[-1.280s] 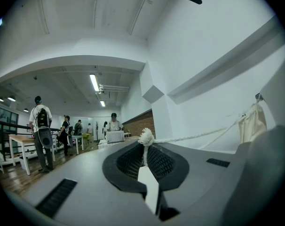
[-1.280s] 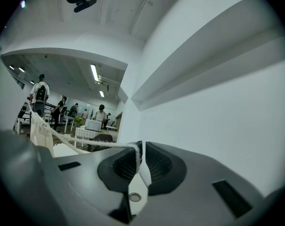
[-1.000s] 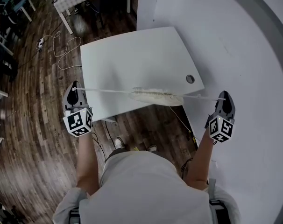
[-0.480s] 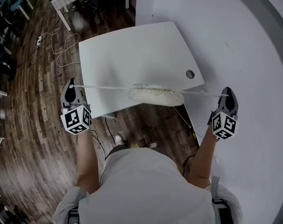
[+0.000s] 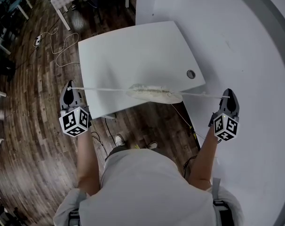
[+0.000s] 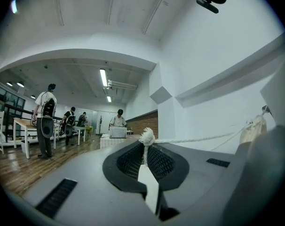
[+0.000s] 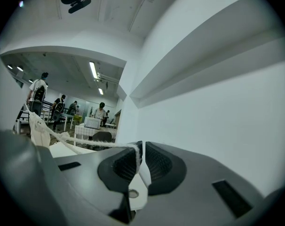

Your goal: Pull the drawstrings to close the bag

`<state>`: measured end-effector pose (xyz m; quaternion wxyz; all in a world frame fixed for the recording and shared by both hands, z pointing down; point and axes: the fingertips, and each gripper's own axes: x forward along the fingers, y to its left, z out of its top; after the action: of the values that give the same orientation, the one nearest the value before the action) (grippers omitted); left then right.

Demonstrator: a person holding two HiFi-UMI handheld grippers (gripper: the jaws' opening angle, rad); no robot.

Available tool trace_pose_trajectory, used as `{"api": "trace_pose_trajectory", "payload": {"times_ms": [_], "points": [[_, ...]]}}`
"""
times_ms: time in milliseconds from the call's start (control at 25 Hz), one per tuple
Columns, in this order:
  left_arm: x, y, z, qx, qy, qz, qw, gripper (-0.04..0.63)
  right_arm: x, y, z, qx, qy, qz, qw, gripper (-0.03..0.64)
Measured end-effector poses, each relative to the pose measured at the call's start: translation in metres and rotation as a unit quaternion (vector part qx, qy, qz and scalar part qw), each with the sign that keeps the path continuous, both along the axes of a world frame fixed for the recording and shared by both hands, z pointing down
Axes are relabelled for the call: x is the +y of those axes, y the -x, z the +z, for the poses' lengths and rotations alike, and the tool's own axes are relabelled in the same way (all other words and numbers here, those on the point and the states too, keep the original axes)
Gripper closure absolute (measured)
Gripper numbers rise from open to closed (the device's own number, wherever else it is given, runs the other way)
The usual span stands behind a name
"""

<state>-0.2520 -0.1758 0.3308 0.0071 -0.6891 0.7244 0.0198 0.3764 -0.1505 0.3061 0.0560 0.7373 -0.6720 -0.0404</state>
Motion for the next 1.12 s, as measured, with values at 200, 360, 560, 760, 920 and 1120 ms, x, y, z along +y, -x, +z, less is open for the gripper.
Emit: {"api": "trace_pose_trajectory", "payload": {"times_ms": [200, 360, 560, 760, 920, 1120], "points": [[0.002, -0.001, -0.001, -0.001, 0.001, 0.002, 1.0, 0.578, 0.003, -0.002, 0.002, -0.004, 0.003, 0.001, 1.0, 0.577], [0.0, 0.001, -0.003, -0.002, 0.001, 0.006, 1.0, 0.577, 0.003, -0.001, 0.0, -0.004, 0.003, 0.005, 1.0, 0.577], [0.001, -0.005, -0.006, -0.004, -0.004, 0.012, 0.9999, 0.577, 0.007, -0.008, -0.001, -0.005, 0.0, 0.008, 1.0, 0.577], [0.002, -0.007, -0.007, -0.002, -0.003, 0.014, 0.9999, 0.577, 0.01, -0.011, -0.001, -0.005, 0.0, 0.009, 1.0, 0.577], [0.001, -0.007, -0.007, 0.0, -0.004, 0.016, 0.9999, 0.577, 0.01, -0.012, -0.004, -0.004, -0.002, 0.01, 1.0, 0.577], [0.0, -0.007, -0.007, 0.001, -0.003, 0.019, 0.9998, 0.577, 0.012, -0.011, -0.004, -0.005, -0.001, 0.012, 1.0, 0.577]]}}
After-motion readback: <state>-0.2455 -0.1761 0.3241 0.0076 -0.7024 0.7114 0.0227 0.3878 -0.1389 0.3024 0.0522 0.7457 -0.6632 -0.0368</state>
